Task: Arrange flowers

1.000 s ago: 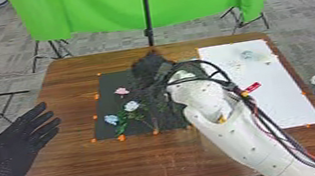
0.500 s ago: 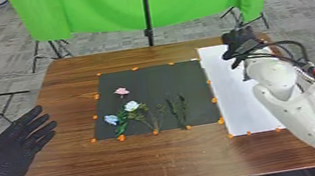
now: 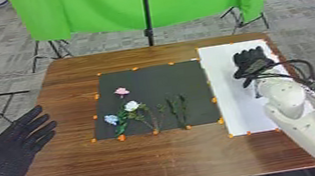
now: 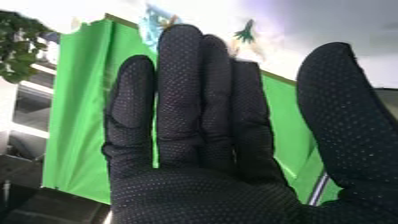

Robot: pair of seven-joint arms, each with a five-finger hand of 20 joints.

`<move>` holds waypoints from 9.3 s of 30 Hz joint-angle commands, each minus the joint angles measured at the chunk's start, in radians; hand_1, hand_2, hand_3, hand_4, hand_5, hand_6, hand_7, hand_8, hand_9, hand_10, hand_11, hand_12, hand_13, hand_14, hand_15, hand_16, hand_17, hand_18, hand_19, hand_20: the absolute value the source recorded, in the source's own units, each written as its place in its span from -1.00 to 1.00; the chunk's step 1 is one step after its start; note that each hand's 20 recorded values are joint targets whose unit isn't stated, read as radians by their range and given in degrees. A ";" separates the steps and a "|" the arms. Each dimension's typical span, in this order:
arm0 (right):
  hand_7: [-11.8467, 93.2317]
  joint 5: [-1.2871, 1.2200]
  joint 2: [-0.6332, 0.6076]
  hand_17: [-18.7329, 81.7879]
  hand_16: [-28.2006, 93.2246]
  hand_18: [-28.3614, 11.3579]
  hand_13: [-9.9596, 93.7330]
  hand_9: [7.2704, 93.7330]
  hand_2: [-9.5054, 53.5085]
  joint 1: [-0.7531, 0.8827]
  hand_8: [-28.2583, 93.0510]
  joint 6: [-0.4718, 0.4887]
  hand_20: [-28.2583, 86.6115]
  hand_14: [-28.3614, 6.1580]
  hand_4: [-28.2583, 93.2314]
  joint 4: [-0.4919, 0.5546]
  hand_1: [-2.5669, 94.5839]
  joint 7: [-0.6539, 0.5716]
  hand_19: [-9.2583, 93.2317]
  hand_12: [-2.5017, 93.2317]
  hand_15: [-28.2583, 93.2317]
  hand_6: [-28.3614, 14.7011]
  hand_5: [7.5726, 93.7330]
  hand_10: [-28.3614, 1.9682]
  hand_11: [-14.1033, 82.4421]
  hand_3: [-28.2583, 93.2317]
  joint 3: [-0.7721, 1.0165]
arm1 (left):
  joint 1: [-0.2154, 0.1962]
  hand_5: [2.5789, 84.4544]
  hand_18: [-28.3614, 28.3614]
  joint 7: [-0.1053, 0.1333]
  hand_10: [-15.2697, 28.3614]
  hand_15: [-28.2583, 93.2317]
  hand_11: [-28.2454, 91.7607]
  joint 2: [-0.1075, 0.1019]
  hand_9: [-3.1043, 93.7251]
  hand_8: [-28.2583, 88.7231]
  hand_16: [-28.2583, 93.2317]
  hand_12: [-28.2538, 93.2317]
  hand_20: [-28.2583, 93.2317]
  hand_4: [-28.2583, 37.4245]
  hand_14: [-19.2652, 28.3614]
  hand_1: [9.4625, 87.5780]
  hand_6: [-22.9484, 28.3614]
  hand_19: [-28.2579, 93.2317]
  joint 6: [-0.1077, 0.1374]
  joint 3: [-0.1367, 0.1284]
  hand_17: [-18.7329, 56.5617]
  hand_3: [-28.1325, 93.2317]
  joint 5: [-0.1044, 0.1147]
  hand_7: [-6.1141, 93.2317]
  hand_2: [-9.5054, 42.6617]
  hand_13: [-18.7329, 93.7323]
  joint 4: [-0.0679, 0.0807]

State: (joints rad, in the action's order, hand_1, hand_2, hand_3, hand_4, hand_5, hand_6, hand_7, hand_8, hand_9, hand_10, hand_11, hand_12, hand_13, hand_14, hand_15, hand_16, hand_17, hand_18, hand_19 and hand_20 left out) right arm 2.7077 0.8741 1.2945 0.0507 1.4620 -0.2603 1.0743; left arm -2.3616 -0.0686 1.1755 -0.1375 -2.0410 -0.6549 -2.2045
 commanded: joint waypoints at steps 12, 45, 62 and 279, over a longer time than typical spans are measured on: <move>0.09 -0.001 0.011 0.14 -0.07 -0.45 0.85 0.97 -1.00 -0.039 -0.76 -0.321 0.22 0.61 -1.00 -0.044 0.06 0.055 0.85 -0.01 0.33 0.40 0.60 0.77 -0.28 0.82 -0.053 | -0.013 -0.18 0.74 -0.002 0.26 0.03 -0.10 0.009 -0.35 -0.70 -0.55 -0.31 -0.43 -0.86 0.43 -0.59 -0.01 0.19 0.005 -0.001 -0.79 0.65 -0.003 -0.45 -0.62 -0.26 0.000; -0.10 0.027 0.019 -0.04 0.03 -0.36 0.58 0.36 -1.00 -0.024 -0.91 0.138 0.23 0.79 -1.00 0.013 -0.12 0.042 0.69 -0.39 0.19 0.36 0.04 0.62 -0.19 0.82 -0.003 | -0.016 -0.18 0.74 0.004 0.26 0.03 -0.10 0.012 -0.35 -0.70 -0.55 -0.31 -0.43 -0.85 0.43 -0.59 -0.01 0.19 0.013 0.003 -0.79 0.65 -0.004 -0.45 -0.61 -0.26 -0.002; 0.21 -0.029 0.078 0.10 0.03 -0.46 0.89 0.97 -1.00 -0.001 -0.79 0.019 0.27 0.72 -1.00 0.170 0.05 0.134 0.81 -0.01 0.24 0.42 0.52 0.78 -0.40 0.85 -0.027 | -0.013 -0.18 0.74 -0.001 0.26 0.03 -0.10 0.013 -0.35 -0.70 -0.55 -0.31 -0.43 -0.85 0.43 -0.59 -0.01 0.19 0.011 0.004 -0.79 0.65 -0.004 -0.45 -0.61 -0.25 -0.003; -0.36 -0.169 0.077 -0.41 -0.22 -0.42 -0.33 -0.67 -1.00 -0.127 -0.78 0.122 -0.24 0.06 -1.00 -0.158 -0.39 -0.035 0.17 -0.51 -0.21 0.01 -0.63 0.00 -0.41 0.95 0.136 | 0.015 -0.18 0.74 -0.034 0.27 0.03 -0.10 0.013 -0.35 -0.70 -0.55 -0.31 -0.44 -0.86 0.43 -0.59 -0.01 0.20 0.014 0.032 -0.79 0.65 -0.009 -0.45 -0.59 -0.26 0.009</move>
State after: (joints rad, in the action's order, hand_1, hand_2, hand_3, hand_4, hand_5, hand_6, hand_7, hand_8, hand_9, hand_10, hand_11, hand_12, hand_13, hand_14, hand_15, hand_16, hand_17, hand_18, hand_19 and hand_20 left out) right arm 2.5151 0.9396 1.1561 0.1510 1.3540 -0.3088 1.1861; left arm -2.3520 -0.0954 1.1838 -0.1256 -2.0187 -0.6582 -2.2008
